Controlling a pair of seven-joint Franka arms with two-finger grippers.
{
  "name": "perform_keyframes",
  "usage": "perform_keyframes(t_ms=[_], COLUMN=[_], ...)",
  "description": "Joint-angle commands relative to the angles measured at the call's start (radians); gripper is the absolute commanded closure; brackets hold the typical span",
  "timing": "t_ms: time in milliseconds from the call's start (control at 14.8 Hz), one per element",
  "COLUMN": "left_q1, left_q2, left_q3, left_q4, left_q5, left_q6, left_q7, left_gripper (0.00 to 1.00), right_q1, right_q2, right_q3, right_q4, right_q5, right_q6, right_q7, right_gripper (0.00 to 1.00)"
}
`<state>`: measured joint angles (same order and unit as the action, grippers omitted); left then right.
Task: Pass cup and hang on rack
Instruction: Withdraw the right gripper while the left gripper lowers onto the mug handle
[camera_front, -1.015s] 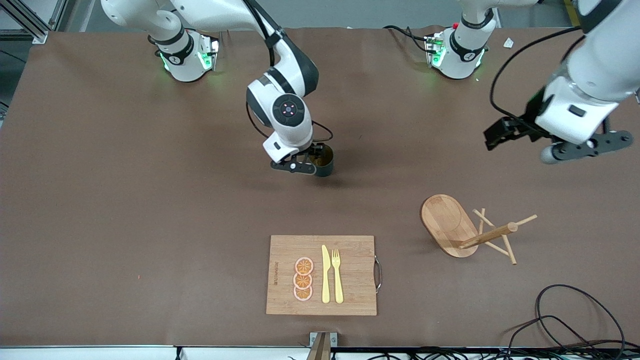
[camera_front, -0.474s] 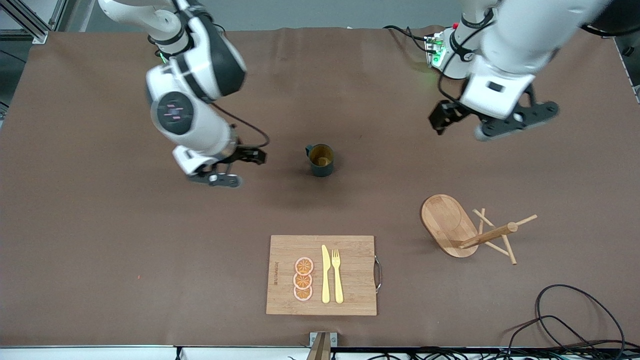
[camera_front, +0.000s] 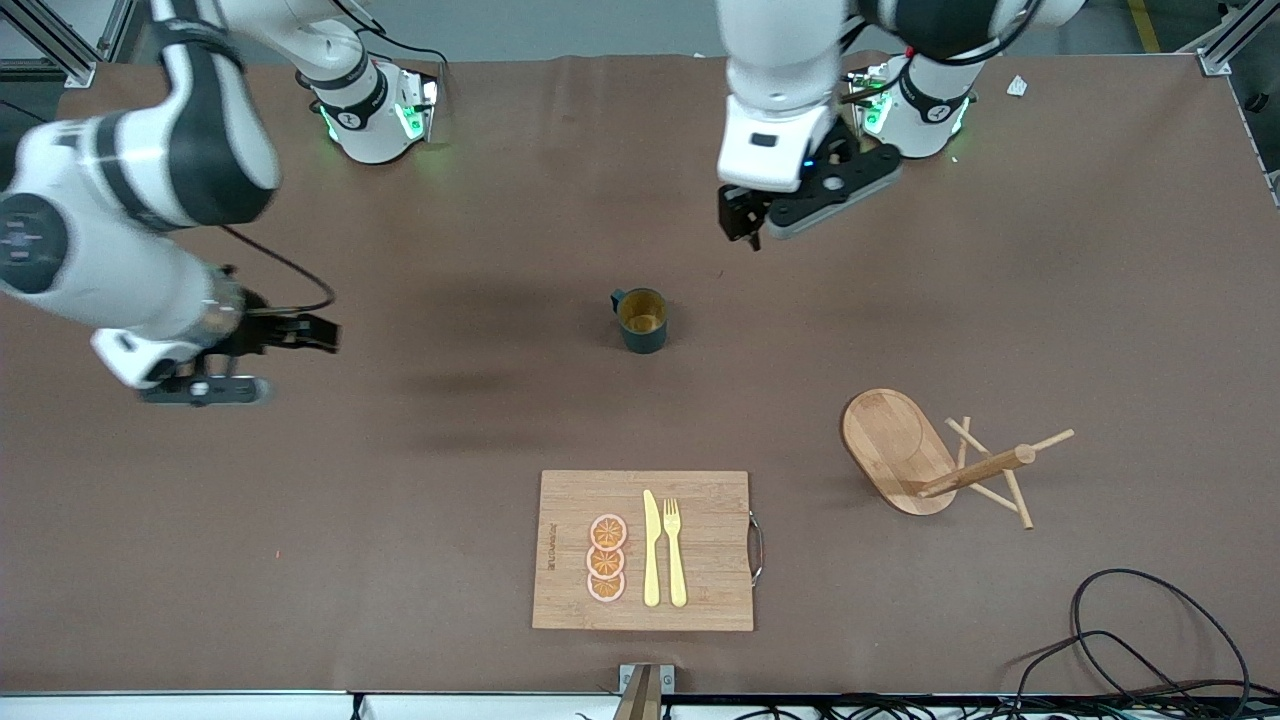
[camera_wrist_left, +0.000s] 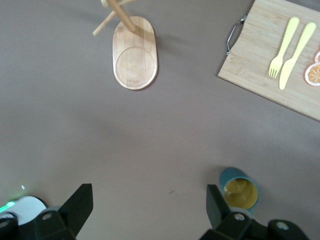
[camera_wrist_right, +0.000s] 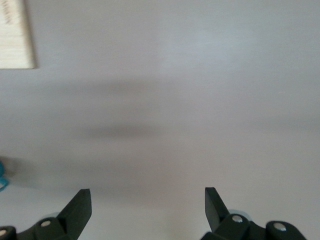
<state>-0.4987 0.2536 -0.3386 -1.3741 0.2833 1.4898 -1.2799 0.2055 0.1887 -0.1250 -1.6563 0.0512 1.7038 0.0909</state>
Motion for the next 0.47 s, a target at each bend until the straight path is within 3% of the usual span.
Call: perform_keyframes(t_ms=[0,203,406], left_q1=[-0.078,-0.156,-0.234], left_q2=[0.051,0.099,0.173], left_q3=[0.003,0.003,0.003], left_q4=[0.015,0.015,0.017], left_q5=[0.077,0.152,0.236], left_q6=[0.009,0.010,0.010], left_q7=[-0.137,-0.275,-0.445], left_gripper=[0.00,0.00,0.00], right_q1=[-0.098,-0.147,-0.198], right_q2=[-0.008,0.005,0.012], right_q3=[0.025,0.027,0.027], right_q4=[0.113,0.209,0.228], right_q5=[-0.062,-0.073,-0.060], right_q6=[-0.090,-0.183,-0.194], right_q7=[-0.034,-0.042,-0.091], right_gripper=[0.00,0.00,0.00])
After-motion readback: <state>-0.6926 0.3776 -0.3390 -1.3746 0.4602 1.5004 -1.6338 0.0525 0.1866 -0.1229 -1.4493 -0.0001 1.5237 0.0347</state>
